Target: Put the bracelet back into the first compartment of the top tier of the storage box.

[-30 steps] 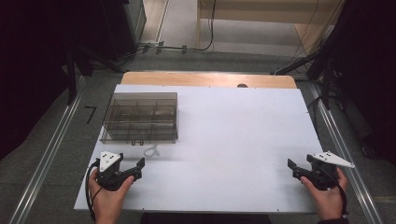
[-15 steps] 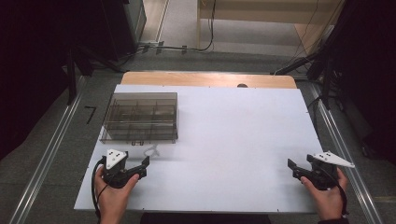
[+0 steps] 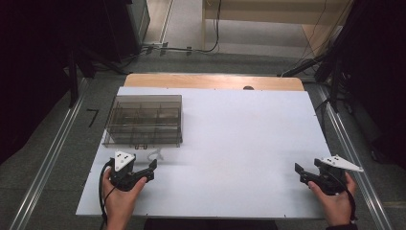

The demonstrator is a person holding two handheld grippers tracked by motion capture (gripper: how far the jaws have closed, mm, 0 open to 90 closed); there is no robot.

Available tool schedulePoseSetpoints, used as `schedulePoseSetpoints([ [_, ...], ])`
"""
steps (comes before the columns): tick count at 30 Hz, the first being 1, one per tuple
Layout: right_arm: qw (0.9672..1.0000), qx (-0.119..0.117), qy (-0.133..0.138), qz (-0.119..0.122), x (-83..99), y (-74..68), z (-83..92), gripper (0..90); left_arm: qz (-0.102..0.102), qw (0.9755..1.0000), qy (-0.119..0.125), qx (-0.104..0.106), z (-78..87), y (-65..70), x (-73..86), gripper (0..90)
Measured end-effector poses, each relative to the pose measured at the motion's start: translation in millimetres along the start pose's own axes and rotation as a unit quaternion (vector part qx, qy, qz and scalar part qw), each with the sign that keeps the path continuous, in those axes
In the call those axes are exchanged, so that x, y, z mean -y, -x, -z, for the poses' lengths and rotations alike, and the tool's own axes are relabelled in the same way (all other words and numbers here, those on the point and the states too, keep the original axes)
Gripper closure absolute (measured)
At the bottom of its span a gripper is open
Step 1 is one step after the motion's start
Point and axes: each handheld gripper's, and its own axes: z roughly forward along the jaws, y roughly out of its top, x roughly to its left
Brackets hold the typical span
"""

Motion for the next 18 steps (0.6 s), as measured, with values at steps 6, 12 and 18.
schedulePoseSetpoints([
  [6, 1.0000, -0.001, 0.000, 0.001, 0.0, 0.4, -0.2, 21.7, -0.004, 1.0000, -0.004, 0.002, -3.3, 2.8, -0.7, 21.5],
  [12, 1.0000, -0.001, 0.000, 0.001, 0.0, 0.4, -0.2, 21.7, -0.007, 0.9999, -0.009, 0.003, -7.3, 5.5, -1.7, 22.9],
  [18, 1.0000, -0.001, -0.001, -0.001, 0.1, 0.6, -0.4, 21.6, -0.011, 0.9999, -0.012, 0.004, -11.9, 9.0, -2.6, 23.4],
])
